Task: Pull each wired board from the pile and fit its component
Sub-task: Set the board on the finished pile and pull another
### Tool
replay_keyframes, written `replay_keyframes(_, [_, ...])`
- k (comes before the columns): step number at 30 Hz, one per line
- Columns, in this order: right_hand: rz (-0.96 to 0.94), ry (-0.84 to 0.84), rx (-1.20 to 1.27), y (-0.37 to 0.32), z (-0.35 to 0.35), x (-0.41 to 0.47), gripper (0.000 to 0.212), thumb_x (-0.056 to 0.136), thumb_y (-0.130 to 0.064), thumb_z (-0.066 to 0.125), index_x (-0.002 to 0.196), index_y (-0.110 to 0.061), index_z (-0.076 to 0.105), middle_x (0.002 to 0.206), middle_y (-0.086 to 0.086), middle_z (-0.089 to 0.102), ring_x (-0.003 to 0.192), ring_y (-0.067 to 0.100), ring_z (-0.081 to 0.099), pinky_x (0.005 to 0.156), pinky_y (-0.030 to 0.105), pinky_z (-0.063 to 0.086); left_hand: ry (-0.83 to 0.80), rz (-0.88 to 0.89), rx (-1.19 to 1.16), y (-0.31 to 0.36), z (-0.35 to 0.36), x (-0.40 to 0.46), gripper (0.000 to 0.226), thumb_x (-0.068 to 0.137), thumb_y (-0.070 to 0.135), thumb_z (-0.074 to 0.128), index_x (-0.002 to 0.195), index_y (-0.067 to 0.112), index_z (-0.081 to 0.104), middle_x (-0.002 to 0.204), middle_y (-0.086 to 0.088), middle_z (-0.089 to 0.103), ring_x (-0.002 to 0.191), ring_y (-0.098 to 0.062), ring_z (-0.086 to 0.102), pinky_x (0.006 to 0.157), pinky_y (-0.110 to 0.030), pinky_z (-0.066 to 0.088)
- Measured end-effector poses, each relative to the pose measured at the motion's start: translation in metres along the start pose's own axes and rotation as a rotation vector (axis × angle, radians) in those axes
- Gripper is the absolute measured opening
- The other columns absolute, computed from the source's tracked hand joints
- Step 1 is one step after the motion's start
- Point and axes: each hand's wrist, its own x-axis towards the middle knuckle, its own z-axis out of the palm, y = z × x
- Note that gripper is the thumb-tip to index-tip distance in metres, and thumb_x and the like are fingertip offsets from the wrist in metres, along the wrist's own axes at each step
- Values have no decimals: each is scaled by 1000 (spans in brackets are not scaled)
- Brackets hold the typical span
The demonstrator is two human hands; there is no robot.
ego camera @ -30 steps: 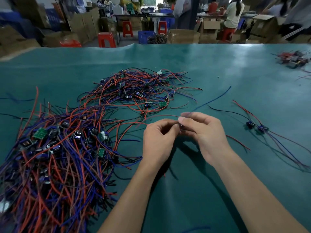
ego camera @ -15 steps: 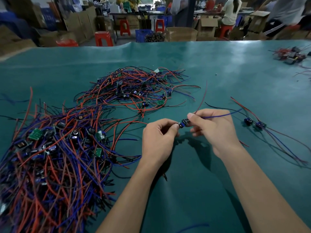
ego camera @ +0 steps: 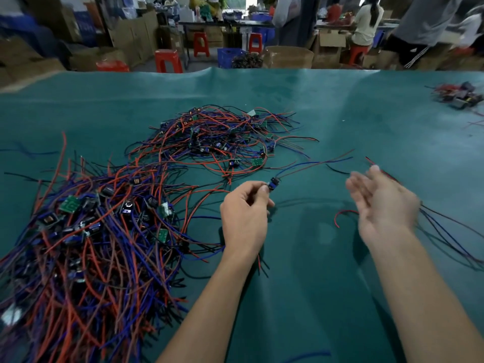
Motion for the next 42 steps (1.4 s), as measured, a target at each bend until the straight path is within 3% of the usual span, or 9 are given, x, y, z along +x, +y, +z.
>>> replay_keyframes(6, [-161,-635,-612,47,23,-44,19,87,-30,76,81,-11,73,77,7,74,69,18,67,61,37,57,-132,111,-15,0,-1,-1,12,94,10,65,88,12,75,78,-2,76,67,-12,65,66,-30,56])
replay_keyframes(10, [-458,-572,-678,35,18,-35,11,86,-19,78,75,-20,74,71,-2,73,68,11,64,74,48,56,-233,110,82,-2,1,0,12,90,23,68,81,19,74,72,3,75,66,-16,65,75,-39,57])
replay_keyframes(16, [-698,-477,-411,-40,63,-54,16,85,-25,75,72,-17,73,75,17,72,64,19,59,61,43,49,-231,88,135,1,2,-1,16,84,40,62,81,27,72,71,9,74,73,-21,69,81,-45,56])
replay_keyframes(20, [-496,-930,-259,-65,139,-95,15,89,-14,75,74,-14,74,73,11,74,61,21,61,53,29,49,-203,85,189,0,2,-1,14,89,31,61,84,25,72,69,10,73,65,-8,65,75,-34,56])
replay_keyframes(25, [-153,-1486,-973,-19,207,-109,34,92,-23,74,114,3,67,105,17,75,80,21,68,70,32,60,-174,98,112,3,-1,-2,15,91,15,59,82,22,69,66,1,72,62,-10,66,60,-20,50])
replay_keyframes(28, [-298,-1356,-1418,15,210,-70,26,89,-6,73,115,-9,71,101,12,74,87,27,69,79,38,60,-126,48,77,5,-1,-2,17,92,10,58,88,24,67,66,3,73,50,-2,56,51,-11,41])
replay_keyframes(32, [-630,-974,-1876,54,173,-11,31,83,-15,67,113,-16,74,118,13,71,111,31,66,98,36,53,-43,74,134,4,-2,0,14,85,15,57,95,22,63,70,3,73,69,-14,65,71,-35,51])
replay_keyframes(37, [-612,-779,-1599,63,132,28,14,78,-25,81,83,-31,70,84,-6,66,96,22,66,77,23,43,2,56,134,4,-2,1,22,75,25,50,95,23,58,69,4,73,79,-22,67,82,-43,55])
replay_keyframes(42, [-628,-634,-1194,43,100,35,18,73,-14,87,85,-23,77,86,-1,75,88,21,72,88,32,55,13,34,131,3,-1,1,23,74,26,48,93,23,59,70,4,73,78,-22,68,81,-43,56])
